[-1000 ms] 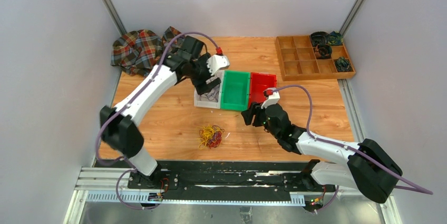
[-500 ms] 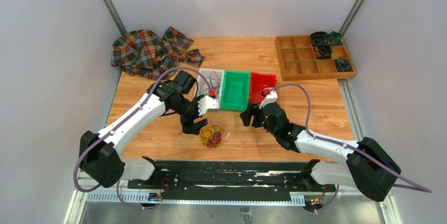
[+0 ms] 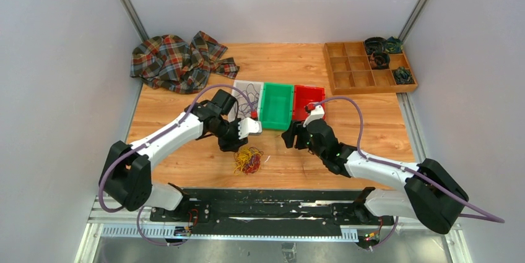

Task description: Untangle the cables

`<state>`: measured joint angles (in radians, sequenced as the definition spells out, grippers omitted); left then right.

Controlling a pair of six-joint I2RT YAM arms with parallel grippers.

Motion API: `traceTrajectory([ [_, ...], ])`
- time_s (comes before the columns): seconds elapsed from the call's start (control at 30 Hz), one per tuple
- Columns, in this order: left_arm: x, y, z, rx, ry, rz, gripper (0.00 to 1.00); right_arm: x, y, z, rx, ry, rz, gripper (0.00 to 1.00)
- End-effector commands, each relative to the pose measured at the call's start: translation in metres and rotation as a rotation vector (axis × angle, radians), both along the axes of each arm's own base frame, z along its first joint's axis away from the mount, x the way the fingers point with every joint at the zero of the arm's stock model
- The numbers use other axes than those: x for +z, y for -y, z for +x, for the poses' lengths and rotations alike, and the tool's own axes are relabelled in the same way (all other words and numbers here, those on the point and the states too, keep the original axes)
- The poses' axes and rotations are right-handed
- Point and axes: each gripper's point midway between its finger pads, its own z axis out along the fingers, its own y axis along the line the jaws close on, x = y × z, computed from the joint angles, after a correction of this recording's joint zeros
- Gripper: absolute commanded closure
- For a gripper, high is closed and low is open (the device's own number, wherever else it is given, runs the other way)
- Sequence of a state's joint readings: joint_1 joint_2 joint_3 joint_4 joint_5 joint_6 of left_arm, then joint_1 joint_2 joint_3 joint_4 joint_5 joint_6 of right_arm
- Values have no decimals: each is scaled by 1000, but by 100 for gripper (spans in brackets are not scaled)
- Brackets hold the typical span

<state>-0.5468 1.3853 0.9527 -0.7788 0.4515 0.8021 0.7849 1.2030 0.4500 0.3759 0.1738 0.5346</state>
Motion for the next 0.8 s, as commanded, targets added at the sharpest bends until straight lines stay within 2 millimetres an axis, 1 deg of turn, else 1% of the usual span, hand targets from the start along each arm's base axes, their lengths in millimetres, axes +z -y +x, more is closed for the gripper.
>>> traceTrajectory([
  [0.0,-4,4,22,-5,115,-5,66,8,2,9,-23,9,10,37],
  [0.07,-3,3,20,2,111,-1,74,8,3,9,-23,9,8,37],
  [0.17,12,3,17,10,104,-11,89,9,3,9,-25,13,11,37],
  [0.2,20,3,15,16,100,-16,93,9,3,9,-24,14,12,37],
  [0.27,42,3,13,29,95,-23,98,10,3,9,-25,16,15,37],
  [0.3,71,-1,6,37,94,-31,99,10,3,8,-21,18,18,37],
  [0.4,109,-2,5,60,150,-70,99,11,2,8,-15,21,18,38],
  [0.53,148,-4,1,75,226,-133,99,13,1,8,-5,24,22,37],
  [0.63,164,-4,0,99,253,-166,99,16,-3,6,12,24,23,36],
  [0.7,167,-4,-3,111,252,-178,100,20,-8,3,36,26,25,35],
  [0.77,168,-4,-4,119,246,-185,100,31,-16,-2,65,42,39,34],
])
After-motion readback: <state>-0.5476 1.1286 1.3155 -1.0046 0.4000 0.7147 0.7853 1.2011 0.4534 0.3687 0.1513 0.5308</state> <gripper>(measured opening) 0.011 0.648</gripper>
